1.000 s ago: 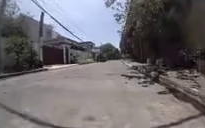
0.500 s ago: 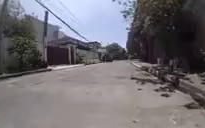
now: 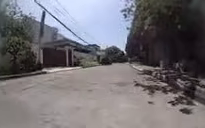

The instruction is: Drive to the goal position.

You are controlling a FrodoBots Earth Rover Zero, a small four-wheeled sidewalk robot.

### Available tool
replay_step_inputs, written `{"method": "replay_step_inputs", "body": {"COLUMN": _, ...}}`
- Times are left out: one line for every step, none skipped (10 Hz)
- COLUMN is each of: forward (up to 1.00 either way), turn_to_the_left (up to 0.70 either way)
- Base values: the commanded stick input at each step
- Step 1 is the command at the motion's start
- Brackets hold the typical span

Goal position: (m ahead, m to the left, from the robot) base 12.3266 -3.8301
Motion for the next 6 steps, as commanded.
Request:
{"method": "replay_step_inputs", "body": {"forward": 1.0, "turn_to_the_left": 0.02}}
{"method": "replay_step_inputs", "body": {"forward": 1.0, "turn_to_the_left": -0.29}}
{"method": "replay_step_inputs", "body": {"forward": 1.0, "turn_to_the_left": -0.29}}
{"method": "replay_step_inputs", "body": {"forward": 1.0, "turn_to_the_left": -0.29}}
{"method": "replay_step_inputs", "body": {"forward": 1.0, "turn_to_the_left": -0.29}}
{"method": "replay_step_inputs", "body": {"forward": 1.0, "turn_to_the_left": -0.29}}
